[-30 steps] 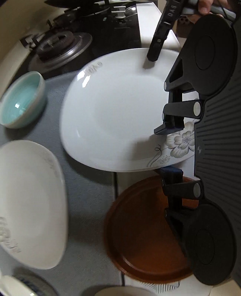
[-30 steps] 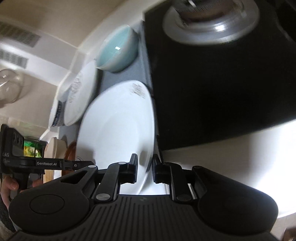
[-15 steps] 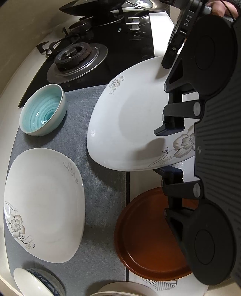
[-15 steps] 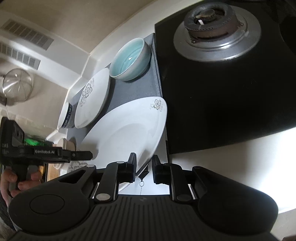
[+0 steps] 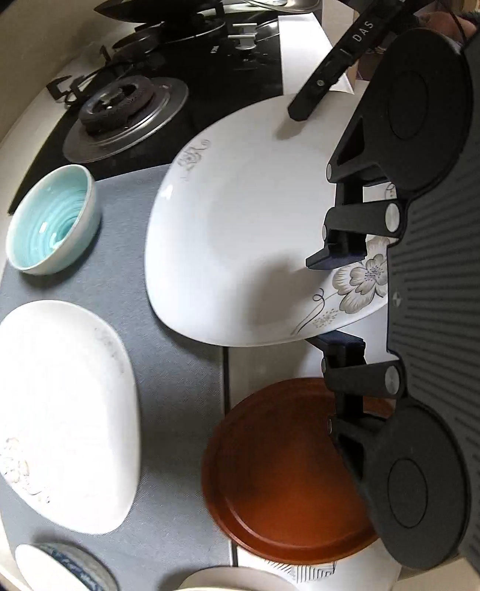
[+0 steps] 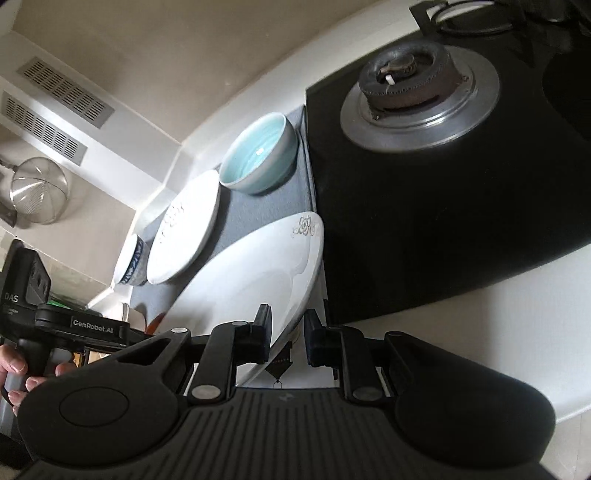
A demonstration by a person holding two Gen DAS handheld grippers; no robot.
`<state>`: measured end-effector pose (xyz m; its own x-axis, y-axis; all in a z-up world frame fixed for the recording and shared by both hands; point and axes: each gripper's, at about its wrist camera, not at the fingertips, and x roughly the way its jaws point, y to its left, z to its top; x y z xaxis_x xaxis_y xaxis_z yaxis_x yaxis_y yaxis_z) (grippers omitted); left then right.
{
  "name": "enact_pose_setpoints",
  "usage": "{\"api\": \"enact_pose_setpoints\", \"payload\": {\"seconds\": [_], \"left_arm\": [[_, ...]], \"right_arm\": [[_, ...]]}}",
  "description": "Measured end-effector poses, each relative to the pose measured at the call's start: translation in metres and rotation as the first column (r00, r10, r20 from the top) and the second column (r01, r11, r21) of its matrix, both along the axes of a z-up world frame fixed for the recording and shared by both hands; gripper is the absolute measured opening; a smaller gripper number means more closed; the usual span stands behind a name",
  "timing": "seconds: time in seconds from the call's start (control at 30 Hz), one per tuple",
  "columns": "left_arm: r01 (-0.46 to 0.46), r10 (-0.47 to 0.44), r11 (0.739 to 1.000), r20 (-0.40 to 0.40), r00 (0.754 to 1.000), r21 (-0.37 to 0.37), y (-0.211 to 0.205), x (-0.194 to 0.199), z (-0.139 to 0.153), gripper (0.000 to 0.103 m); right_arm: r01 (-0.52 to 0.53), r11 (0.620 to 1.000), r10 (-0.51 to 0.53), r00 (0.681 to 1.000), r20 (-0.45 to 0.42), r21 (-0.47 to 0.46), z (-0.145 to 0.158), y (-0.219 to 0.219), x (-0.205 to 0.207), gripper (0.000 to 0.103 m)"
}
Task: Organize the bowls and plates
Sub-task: 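Lift the white plate with both grippers toward the white square plate on the mat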
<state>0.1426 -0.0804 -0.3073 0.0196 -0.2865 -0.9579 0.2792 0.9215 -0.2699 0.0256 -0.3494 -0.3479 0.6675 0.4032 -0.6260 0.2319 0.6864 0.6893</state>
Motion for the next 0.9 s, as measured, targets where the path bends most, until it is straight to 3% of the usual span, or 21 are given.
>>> {"api": "enact_pose_setpoints", "payload": {"seconds": [0.23, 0.37, 0.57, 0.9], "left_arm": [[0.052, -0.053, 0.998, 0.015, 0.998, 0.031, -0.016, 0.01, -0.005, 0.037], [0.024, -0.023, 0.999, -0.012, 1.0, 0.024, -0.013, 0.021, -0.014, 0.035], [-0.003, 0.004, 0.999, -0.031, 1.0, 0.037, -0.005, 0.019, -0.025, 0.024], [-0.035, 0.035, 0.999, 0.026, 0.999, -0.006, 0.002, 0.015, -0.009, 0.019]], "right_arm": [[0.025, 1.0, -0.025, 1.0, -0.003, 0.008, -0.009, -0.002, -0.006, 0.019], [0.015, 1.0, -0.014, 1.0, -0.018, 0.02, -0.015, -0.003, -0.002, 0.015], [0.014, 1.0, -0.014, 0.997, -0.078, 0.007, -0.022, -0.002, 0.003, 0.01], [0.004, 1.0, -0.003, 0.998, -0.065, 0.016, -0.007, -0.008, 0.016, 0.012]]}}
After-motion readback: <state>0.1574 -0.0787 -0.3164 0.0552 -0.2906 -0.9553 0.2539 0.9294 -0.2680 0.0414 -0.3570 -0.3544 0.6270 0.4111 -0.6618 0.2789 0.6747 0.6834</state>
